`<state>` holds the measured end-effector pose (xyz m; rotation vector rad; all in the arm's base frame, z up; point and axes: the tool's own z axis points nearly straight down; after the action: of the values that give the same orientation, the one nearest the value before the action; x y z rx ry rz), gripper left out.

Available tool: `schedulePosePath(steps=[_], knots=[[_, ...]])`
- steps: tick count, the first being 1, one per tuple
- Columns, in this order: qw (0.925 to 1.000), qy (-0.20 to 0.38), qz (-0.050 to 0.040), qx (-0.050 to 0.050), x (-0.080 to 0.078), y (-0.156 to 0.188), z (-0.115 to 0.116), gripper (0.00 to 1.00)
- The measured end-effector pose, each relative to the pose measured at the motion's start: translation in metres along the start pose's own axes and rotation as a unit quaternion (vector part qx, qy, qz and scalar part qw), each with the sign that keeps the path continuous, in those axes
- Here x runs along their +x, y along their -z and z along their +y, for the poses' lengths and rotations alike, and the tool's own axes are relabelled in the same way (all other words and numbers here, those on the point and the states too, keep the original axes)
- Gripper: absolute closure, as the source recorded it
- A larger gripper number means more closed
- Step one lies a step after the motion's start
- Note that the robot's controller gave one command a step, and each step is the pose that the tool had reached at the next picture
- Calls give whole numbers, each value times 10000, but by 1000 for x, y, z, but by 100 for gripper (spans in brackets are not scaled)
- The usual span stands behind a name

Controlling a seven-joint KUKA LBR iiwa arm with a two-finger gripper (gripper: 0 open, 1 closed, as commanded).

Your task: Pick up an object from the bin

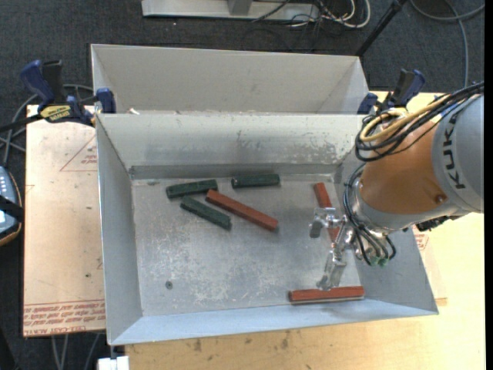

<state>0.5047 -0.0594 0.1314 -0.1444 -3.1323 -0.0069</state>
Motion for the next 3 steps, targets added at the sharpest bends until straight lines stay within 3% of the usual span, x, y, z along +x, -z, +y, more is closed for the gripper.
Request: schedulePosePath(steps=[1,2,3], knots=[[9998,201,-35,15,20,-52,-8,0],[9926,1207,-134,31,15,-58,-44,0],[9924,1221,-135,32,15,-58,-44,0]])
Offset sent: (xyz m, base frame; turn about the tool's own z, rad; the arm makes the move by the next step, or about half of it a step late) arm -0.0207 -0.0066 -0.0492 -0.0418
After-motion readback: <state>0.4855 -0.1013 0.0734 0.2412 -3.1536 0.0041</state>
